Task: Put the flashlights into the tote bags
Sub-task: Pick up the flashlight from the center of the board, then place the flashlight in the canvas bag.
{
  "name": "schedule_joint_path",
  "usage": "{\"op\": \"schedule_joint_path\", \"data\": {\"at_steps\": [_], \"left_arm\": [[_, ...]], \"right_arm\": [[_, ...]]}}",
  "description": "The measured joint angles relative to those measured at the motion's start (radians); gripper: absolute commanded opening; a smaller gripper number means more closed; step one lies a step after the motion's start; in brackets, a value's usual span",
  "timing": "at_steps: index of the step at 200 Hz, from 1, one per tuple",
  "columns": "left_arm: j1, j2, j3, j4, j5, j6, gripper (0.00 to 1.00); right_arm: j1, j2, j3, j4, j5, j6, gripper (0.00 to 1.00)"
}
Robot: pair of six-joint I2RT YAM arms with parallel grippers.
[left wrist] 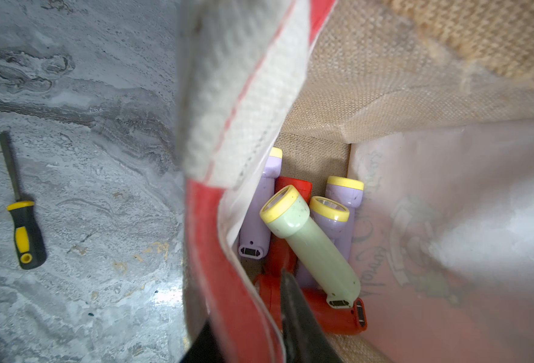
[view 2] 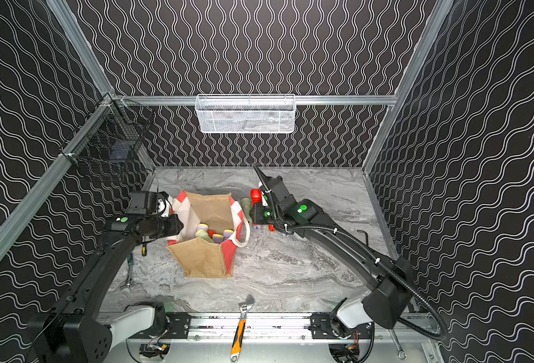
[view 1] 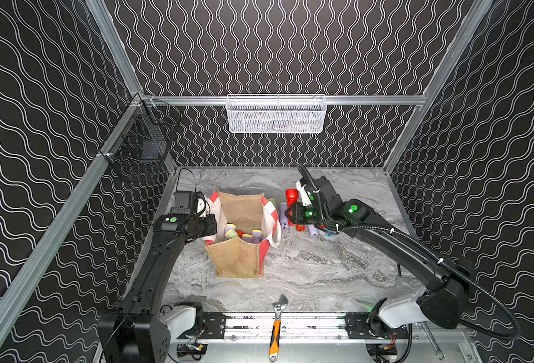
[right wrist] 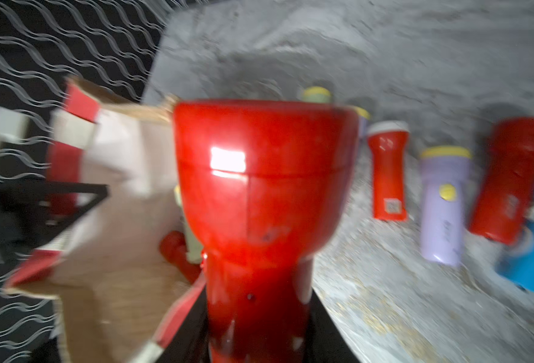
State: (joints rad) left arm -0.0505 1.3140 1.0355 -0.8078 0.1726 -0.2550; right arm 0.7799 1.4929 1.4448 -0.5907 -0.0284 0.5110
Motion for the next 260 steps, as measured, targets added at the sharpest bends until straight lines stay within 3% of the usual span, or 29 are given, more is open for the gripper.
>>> {"op": "schedule_joint_path", "data": {"at_steps": [55,111,179,260], "left_arm": [[0.0,-0.007,0.0,0.001,0.005,0.0,0.26],[0.001,-0.009,-0.002,0.004,0.013,0.0,0.26],[0.007,-0.031,-0.002,0.005,0.015,-0.002,0.26],[0.011,-0.034,-0.002,0.006,0.023,-0.002,0.26]], "right_arm": [[0.079,0.212,0.268,0.05,-0.172,-0.056,0.29],[0.146,0.364,0.421,0.051,-0.283,-0.089,0.3],[0.169,0.436,0.369,0.027,-0.282,-0.111,0.31],[0.168,0.497,0.287,0.05,-0.311,-0.047,0.31]]}}
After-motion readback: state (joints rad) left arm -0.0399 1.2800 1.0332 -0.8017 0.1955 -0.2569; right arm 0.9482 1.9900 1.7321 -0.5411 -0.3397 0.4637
